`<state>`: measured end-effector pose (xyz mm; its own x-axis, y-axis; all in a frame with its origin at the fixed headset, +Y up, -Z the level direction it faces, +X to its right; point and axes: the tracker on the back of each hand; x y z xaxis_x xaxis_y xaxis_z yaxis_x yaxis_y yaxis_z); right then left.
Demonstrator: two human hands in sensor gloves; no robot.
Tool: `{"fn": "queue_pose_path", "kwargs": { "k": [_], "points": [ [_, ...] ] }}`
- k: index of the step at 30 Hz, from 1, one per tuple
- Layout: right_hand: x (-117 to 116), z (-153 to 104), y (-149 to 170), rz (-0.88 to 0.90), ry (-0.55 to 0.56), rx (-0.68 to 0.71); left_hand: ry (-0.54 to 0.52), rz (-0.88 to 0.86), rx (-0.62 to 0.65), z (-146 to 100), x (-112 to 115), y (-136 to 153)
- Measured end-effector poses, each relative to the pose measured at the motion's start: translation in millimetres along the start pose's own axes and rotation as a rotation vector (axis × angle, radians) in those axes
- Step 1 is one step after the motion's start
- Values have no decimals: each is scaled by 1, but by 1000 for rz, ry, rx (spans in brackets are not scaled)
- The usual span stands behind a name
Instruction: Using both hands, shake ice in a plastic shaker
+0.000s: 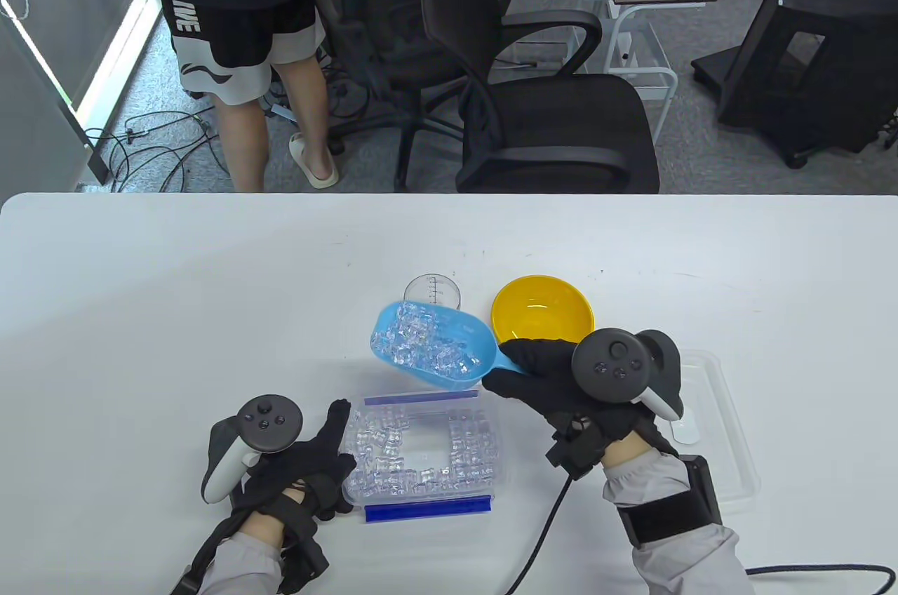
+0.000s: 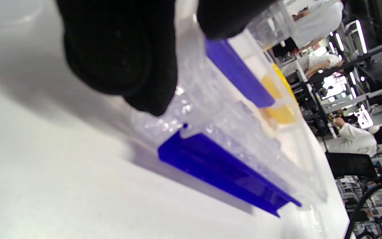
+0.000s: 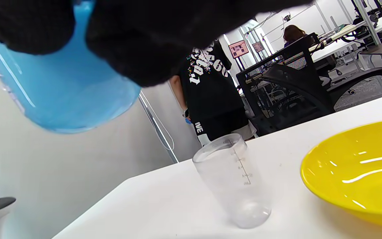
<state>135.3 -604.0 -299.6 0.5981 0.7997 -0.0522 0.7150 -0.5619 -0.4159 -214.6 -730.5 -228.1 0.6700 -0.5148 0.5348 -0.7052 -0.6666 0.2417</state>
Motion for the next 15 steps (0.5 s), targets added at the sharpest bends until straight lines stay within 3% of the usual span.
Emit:
{"fn": "queue_pose_path", "kwargs": {
  "k": [8, 15],
  "points": [
    [14, 17, 7, 1, 7, -81, 0, 3, 0, 0, 0, 0],
    [30, 34, 19, -105, -10, -206, -4, 16, 0, -1, 0, -2]
  ]
}}
Point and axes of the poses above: the tracker on the back of each hand, its own y axis roughly to the little-finger side, its own z axis roughly from the wrist to the fingertips, x = y × z, and after that the axes turned 5 degrees about -x, right-handed
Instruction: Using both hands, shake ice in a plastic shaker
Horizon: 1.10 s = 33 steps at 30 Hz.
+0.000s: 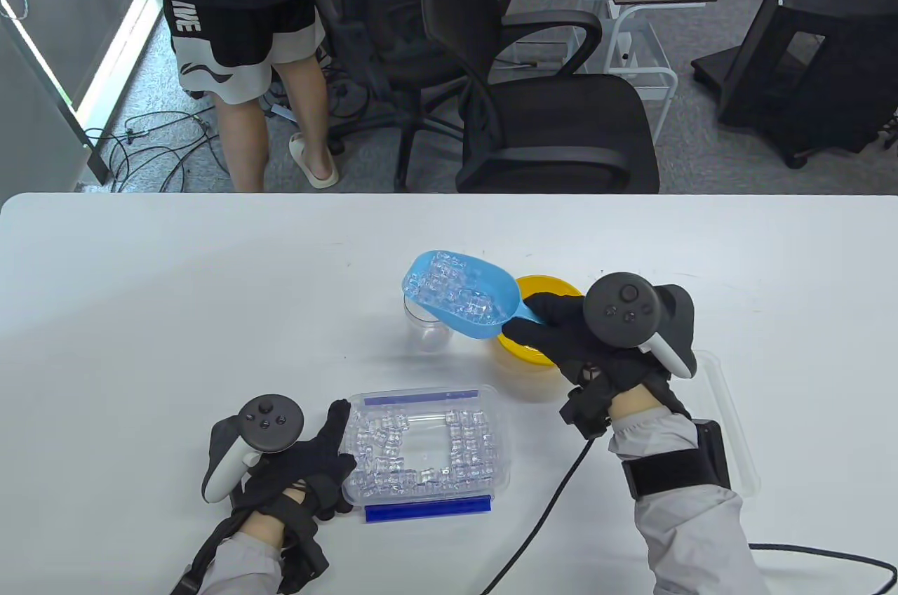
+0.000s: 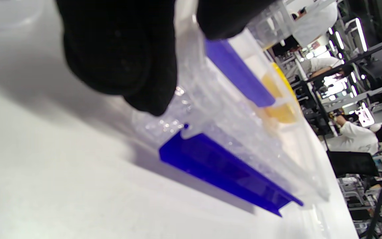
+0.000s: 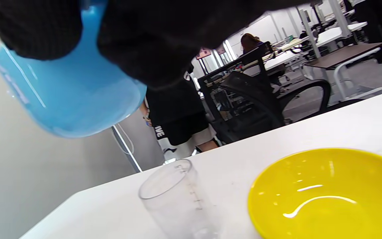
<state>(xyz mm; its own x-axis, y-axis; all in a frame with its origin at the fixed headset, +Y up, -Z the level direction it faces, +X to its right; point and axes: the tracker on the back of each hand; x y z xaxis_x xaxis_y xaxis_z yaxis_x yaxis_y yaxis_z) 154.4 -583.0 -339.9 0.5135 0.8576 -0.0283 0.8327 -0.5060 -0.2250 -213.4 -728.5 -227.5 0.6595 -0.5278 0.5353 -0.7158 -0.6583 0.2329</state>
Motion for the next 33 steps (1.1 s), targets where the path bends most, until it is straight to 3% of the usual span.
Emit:
{"fn": "queue_pose_path", "kwargs": {
  "k": [12, 33],
  "points": [
    [-8, 26, 10, -148, -115, -170, -1, 7, 1, 0, 0, 0],
    [-33, 46, -8, -369, -252, -246, 1, 10, 4, 1, 0, 0]
  ]
}}
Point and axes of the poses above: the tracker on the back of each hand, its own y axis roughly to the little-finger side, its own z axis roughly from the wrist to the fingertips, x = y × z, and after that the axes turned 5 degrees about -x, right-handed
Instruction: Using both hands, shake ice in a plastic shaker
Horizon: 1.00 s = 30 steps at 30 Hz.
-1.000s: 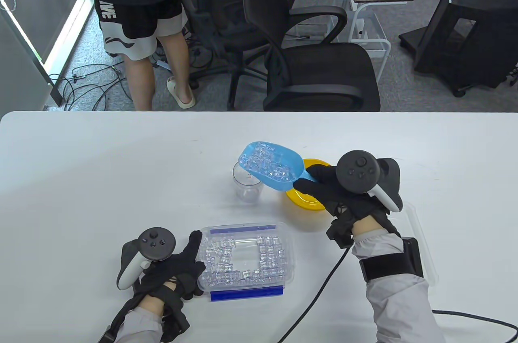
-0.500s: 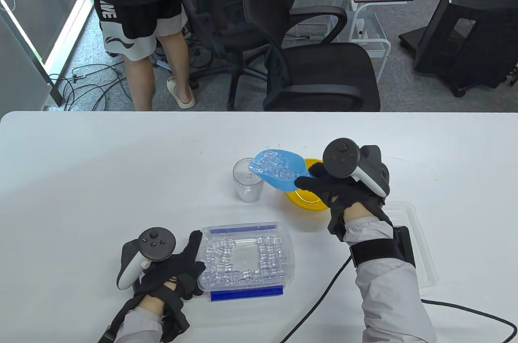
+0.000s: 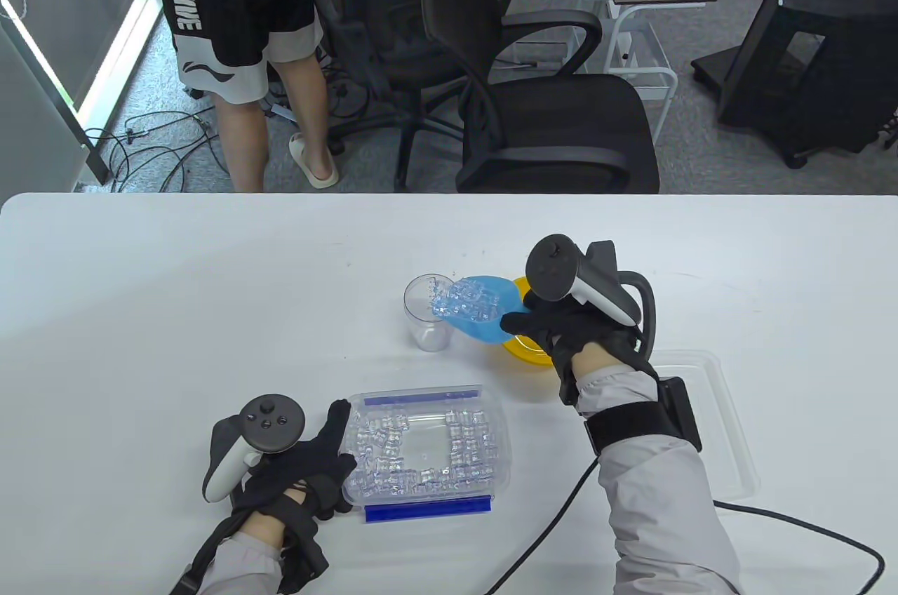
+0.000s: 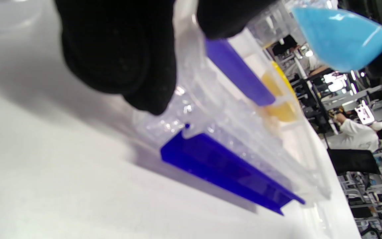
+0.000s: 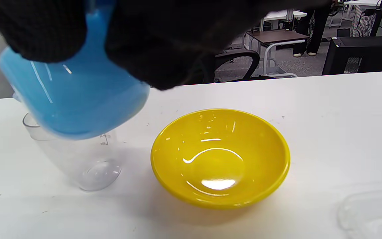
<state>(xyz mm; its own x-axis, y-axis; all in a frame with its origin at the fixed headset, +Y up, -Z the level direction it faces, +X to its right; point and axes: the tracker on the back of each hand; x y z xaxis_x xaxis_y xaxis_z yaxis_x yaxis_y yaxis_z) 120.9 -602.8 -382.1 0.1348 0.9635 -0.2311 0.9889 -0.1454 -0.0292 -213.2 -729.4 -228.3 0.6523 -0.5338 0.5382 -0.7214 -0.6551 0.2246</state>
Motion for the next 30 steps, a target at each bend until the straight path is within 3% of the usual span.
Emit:
{"fn": "queue_pose_path", "kwargs": {
  "k": [30],
  "points": [
    [24, 2, -42, -204, 9, -31, 3, 6, 0, 0, 0, 0]
  ]
}}
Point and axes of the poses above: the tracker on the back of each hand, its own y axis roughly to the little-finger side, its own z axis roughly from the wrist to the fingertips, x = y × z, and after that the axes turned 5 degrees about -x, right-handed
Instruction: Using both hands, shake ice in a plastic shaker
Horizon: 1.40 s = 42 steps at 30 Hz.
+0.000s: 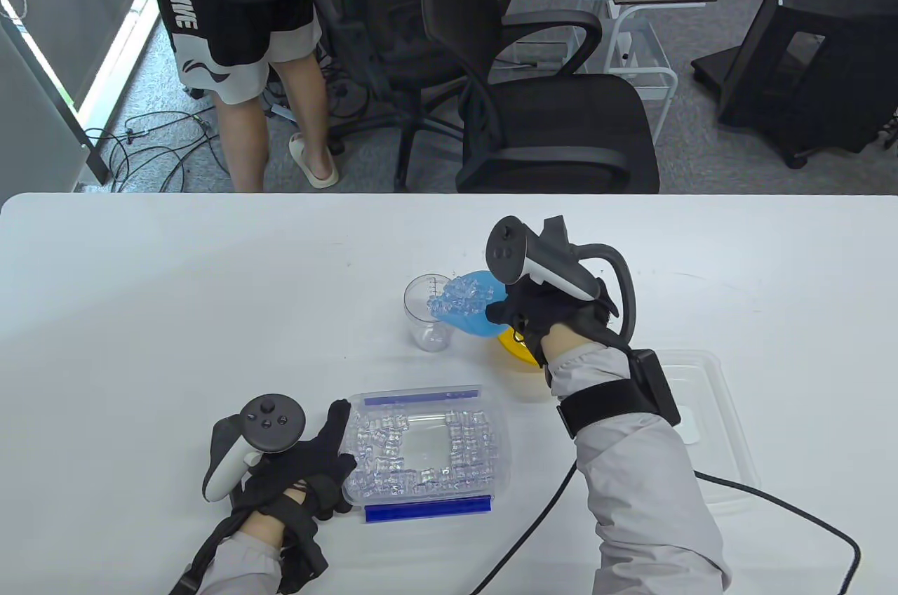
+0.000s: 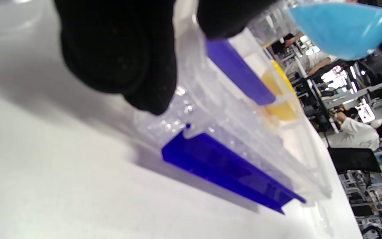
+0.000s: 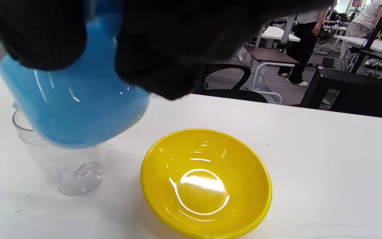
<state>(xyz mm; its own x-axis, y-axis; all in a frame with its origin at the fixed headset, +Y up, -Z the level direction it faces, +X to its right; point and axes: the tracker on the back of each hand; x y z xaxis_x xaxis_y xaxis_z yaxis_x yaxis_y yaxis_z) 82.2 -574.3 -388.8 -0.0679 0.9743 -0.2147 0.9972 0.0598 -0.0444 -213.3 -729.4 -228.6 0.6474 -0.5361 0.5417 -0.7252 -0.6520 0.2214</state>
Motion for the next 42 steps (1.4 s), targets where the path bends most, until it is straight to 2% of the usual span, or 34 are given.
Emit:
{"fn": "queue_pose_path", "kwargs": {
  "k": [33, 42],
  "points": [
    [3, -2, -7, -58, 14, -3, 2, 2, 0, 0, 0, 0],
    [10, -7, -15, -126, 41, -1, 2, 5, 0, 0, 0, 0]
  ]
}}
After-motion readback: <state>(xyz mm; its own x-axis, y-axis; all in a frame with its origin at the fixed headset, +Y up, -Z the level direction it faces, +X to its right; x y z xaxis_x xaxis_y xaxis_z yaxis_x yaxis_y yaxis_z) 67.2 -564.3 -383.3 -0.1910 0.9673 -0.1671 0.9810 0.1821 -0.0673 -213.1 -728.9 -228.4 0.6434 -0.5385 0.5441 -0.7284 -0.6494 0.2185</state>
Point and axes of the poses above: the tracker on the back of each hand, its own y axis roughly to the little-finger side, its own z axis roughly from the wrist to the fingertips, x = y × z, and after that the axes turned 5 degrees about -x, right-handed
